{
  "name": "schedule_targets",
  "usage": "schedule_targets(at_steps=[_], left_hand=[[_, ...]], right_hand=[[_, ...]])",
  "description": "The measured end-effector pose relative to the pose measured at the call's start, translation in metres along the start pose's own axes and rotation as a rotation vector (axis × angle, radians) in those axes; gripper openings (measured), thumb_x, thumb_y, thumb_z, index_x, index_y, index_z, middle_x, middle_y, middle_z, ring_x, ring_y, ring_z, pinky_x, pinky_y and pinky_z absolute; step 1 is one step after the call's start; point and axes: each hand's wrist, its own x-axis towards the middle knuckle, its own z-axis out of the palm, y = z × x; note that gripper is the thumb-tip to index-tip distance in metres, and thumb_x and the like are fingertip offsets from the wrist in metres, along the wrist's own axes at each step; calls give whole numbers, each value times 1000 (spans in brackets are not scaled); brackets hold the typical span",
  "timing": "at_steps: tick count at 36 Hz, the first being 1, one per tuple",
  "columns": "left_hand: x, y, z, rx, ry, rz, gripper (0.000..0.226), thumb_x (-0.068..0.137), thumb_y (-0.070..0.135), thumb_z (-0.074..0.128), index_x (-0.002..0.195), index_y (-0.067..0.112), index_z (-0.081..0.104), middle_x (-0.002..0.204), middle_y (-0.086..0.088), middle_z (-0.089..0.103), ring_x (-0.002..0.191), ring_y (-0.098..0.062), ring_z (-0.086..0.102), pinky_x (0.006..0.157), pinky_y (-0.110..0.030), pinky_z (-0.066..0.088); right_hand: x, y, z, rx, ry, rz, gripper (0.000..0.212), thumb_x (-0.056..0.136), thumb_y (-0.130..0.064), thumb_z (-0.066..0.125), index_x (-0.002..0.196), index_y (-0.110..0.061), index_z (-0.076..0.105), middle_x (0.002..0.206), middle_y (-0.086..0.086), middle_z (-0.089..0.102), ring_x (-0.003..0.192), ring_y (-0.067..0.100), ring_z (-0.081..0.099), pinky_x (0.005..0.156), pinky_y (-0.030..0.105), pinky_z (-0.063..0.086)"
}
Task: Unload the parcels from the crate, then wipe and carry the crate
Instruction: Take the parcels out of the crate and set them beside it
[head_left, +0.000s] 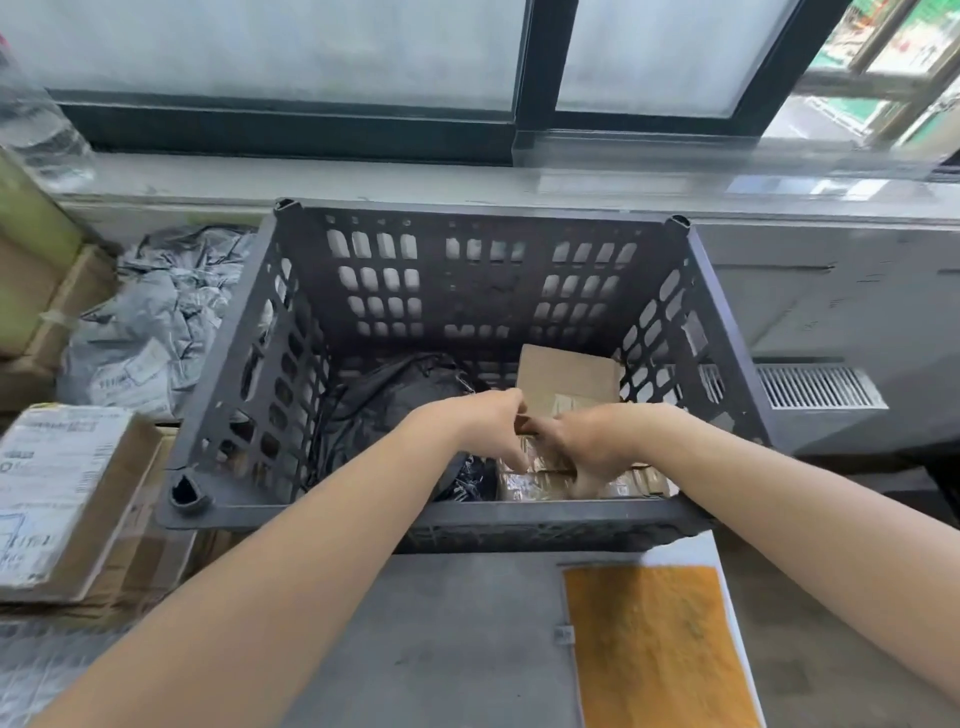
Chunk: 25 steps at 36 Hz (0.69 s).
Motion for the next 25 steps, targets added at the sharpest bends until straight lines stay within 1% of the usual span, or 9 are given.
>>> schedule_targets(at_steps=[4,6,8,10,12,15,18,21,25], left_hand=[[1,-1,1,12,-25,-5,74,80,27,75,142,17,36,133,-2,49,106,-19,52,86,-34,47],[1,-1,2,26,-42,-1,77,78,27,78,142,18,35,133,-2,49,109,-20,52,92,-37,48],[0,-2,1,40,-59,1,86,74,28,82,145,19,33,137,-1,48,113,-21,52,96,-39,47],[-2,-3,1,54,-86,-5,94,72,30,85,148,20,29,141,-1,46,120,-22,51,100,-40,46],[-4,-4,0,63,-108,-17,97,73,29,85,150,19,26,145,-1,44,125,-23,48,100,-38,44],[-5,-7,1,63,-107,-24,100,73,29,85,151,21,23,147,-2,43,126,-24,47,102,-39,44],[-5,-13,0,32,-52,-20,106,71,29,85,153,23,18,150,-1,38,130,-22,44,105,-39,42],[-5,-19,-4,-47,51,-11,118,70,31,86,155,31,5,157,-4,25,138,-26,35,110,-43,37],[-6,-20,-11,-156,204,13,124,68,25,88,156,28,0,157,-6,23,135,-27,39,105,-41,43]], right_hand=[[-1,-4,6,-67,61,-24,80,81,-44,70,143,-16,28,116,5,56,92,21,56,80,34,52],[-1,-5,4,-107,83,-44,86,84,-44,68,149,-17,20,120,7,54,90,21,54,78,31,49],[-3,-6,2,-136,88,-67,97,85,-45,67,155,-18,5,127,9,49,92,23,51,76,28,42],[-6,-6,2,-171,77,-83,104,86,-46,66,156,-19,-6,133,11,46,91,23,48,76,28,39],[-6,-10,4,-224,78,-82,104,88,-41,65,156,-17,-10,132,14,46,86,22,45,74,30,39],[-3,-13,4,-253,118,-92,98,90,-37,62,156,-14,-6,130,14,48,85,24,49,71,33,41],[-9,-6,-6,-147,188,-67,97,82,-43,67,155,-18,7,126,8,49,93,22,52,77,31,45],[-20,4,-17,86,304,-52,98,80,-42,68,155,-23,9,128,2,44,94,14,45,80,25,39],[-27,8,-25,221,432,-65,93,82,-38,65,156,-21,12,138,-1,36,103,12,45,84,24,39]])
